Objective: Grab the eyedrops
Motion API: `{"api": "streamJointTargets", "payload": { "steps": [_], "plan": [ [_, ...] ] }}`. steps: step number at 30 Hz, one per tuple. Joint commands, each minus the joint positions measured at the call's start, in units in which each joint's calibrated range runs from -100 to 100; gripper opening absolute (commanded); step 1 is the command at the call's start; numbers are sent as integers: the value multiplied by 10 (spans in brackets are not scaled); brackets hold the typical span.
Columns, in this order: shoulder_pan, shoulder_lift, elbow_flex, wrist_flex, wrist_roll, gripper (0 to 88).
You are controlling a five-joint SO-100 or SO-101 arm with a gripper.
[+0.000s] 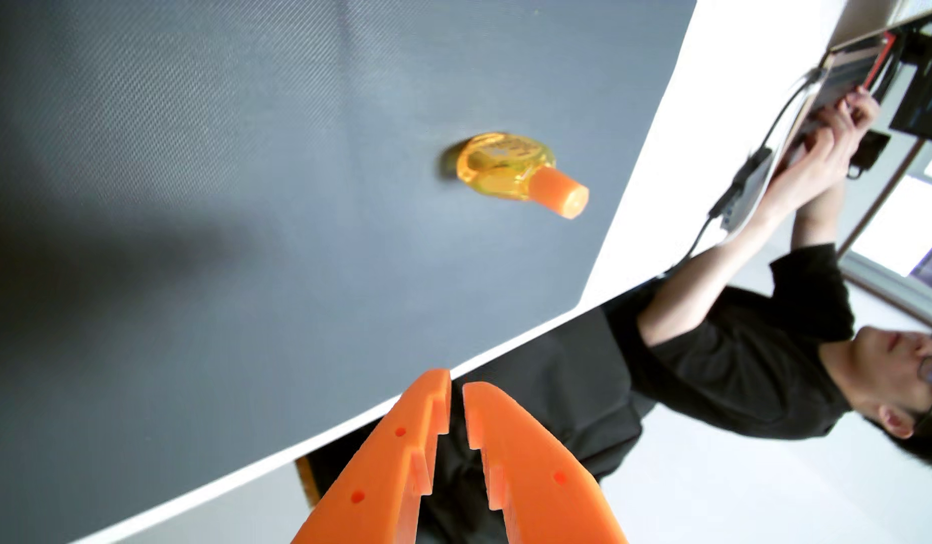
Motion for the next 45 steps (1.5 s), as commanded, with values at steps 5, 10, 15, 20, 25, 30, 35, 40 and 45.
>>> {"api": "streamJointTargets", "payload": {
  "steps": [5, 10, 15, 20, 25, 30, 35, 40, 45],
  "plan": [
    [-6, 173, -163, 5, 65, 37],
    [-13, 273, -274, 65, 127, 167],
    [-15, 346, -395, 149, 176, 254],
    [-10, 410, -472, 200, 215, 274],
    [-13, 469, -512, 221, 226, 278],
    [-12, 512, -517, 218, 218, 278],
    [7, 530, -519, 209, 160, 278],
    [12, 532, -519, 200, 97, 278],
    [6, 536, -510, 156, 27, 278]
  ]
}}
